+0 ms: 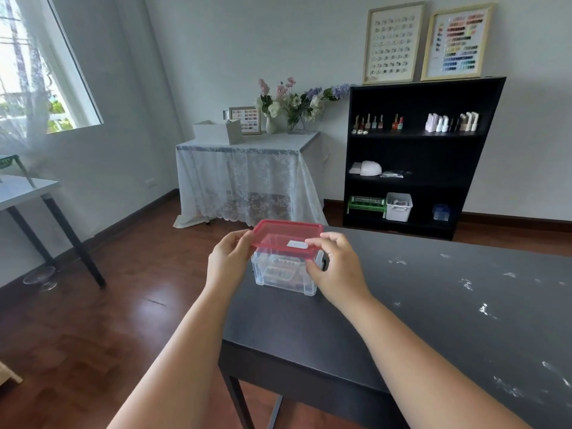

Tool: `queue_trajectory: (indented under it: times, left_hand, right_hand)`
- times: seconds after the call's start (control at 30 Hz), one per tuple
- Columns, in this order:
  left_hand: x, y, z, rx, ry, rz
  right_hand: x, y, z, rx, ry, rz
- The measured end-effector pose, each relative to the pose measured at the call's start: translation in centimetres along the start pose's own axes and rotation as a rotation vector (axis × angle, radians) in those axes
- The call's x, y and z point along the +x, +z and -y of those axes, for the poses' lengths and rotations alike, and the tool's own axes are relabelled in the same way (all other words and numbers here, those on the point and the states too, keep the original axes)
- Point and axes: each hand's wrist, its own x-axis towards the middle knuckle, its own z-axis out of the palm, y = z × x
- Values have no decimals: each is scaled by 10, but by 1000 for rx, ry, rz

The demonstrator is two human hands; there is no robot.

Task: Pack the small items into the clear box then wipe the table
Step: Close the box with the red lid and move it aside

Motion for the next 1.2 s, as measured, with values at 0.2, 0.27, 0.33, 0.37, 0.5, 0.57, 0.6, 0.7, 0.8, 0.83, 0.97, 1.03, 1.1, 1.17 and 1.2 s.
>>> queue_trajectory:
  times: [0.2,0.27,0.33,0.37,0.5,0.57,0.6,0.7,0.8,0.83,0.97,1.03,1.1,1.17,1.2]
  left_hand:
    - [9,12,18,305,37,-51]
    - [10,15,21,330,32,-44]
    - [10,17,24,348,30,-43]
    - [11,17,25,356,30,-44]
    - [14,18,30,316,-9,-40]
    - [16,18,34,255,-71,-41]
    - [17,19,37,215,-115,-39]
    - [18,22,44,128,-223,48]
    - [18,25,46,42,-257,133]
    - [18,24,45,-4,-261,127]
    - [17,25,42,-99,-220,-34]
    - [14,28,40,-113,-189,-45]
    - [12,30,41,-96,-163,-71]
    - [10,30,40,-83,-148,-81]
    - [9,30,39,-68,-139,-84]
  right_hand:
    - [-3,18,-23,-74,0,78]
    - [-6,20,-31,-99,6,77]
    - [-8,22,-36,-107,18,88]
    - [-8,22,-38,-107,19,92]
    - [-9,22,-42,-189,-57,97]
    - [-9,22,-44,-225,-81,117]
    - [-9,21,-45,-227,-84,127]
    - [-7,22,-44,-122,-37,100]
    - [-5,25,-42,184,253,-28]
    - [-5,26,-41,273,395,-33]
    - [-1,29,-37,592,727,6]
    - [4,28,-37,616,765,-46]
    - [8,27,-36,577,756,-109]
    - [11,27,-33,527,695,-131]
    - [12,29,-32,516,666,-141]
